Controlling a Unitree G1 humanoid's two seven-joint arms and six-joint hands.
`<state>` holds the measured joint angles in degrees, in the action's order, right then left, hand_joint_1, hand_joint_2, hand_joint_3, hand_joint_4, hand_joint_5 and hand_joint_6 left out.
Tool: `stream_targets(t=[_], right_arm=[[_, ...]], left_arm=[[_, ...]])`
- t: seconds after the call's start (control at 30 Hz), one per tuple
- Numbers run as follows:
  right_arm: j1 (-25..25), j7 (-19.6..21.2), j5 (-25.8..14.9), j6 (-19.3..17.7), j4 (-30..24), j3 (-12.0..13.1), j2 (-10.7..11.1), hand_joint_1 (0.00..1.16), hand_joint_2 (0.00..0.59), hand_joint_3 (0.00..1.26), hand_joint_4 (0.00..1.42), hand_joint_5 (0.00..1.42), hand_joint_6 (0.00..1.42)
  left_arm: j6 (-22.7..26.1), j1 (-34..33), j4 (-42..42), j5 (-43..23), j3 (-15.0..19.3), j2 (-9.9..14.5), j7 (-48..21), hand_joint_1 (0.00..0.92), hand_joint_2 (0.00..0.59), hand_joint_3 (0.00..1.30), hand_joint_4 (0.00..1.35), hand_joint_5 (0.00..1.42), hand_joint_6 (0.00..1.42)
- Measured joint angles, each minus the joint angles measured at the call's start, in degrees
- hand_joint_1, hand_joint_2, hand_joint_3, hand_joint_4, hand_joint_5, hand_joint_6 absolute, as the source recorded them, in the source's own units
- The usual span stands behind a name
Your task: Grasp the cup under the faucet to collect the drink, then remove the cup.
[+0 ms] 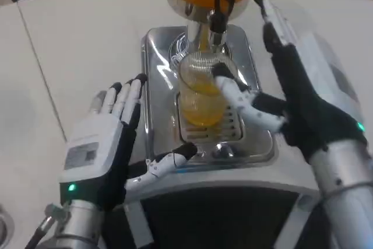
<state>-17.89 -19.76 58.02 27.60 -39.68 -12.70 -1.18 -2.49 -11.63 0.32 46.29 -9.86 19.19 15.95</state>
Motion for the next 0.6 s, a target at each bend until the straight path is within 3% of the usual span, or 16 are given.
stream_targets(t=[0.1,0.13,0.3,0.47,0.6], right_arm=[[6.0,-0.1,1.6,-2.4,-4.0,1.9,4.7,0.61,0.421,0.00,0.00,0.00,0.05],[9.5,-0.5,2.7,-3.6,-6.3,3.6,7.1,0.61,0.420,0.00,0.00,0.00,0.05],[16.6,-1.7,3.7,-5.6,-9.2,7.0,11.1,0.65,0.424,0.00,0.00,0.00,0.05],[17.3,-5.0,5.1,-6.6,-10.0,6.7,11.5,0.66,0.421,0.00,0.00,0.00,0.06],[12.9,-10.2,5.1,-4.7,-10.3,5.5,8.6,0.66,0.416,0.00,0.00,0.00,0.06]], left_arm=[[-0.9,-0.3,0.7,-0.7,-0.4,0.6,0.0,0.000,0.086,0.00,0.00,0.00,0.00],[-1.6,-0.6,1.1,-0.8,-0.5,1.0,0.0,0.000,0.085,0.00,0.00,0.00,0.00],[-3.7,-1.0,2.1,-1.2,-0.7,1.2,0.0,0.000,0.091,0.00,0.00,0.00,0.00],[-4.1,-2.1,3.9,-1.7,-1.0,0.2,0.1,0.000,0.067,0.00,0.00,0.00,0.00],[-3.5,-3.8,5.7,-4.0,-1.2,-1.9,0.1,0.000,0.059,0.00,0.00,0.00,0.00]])
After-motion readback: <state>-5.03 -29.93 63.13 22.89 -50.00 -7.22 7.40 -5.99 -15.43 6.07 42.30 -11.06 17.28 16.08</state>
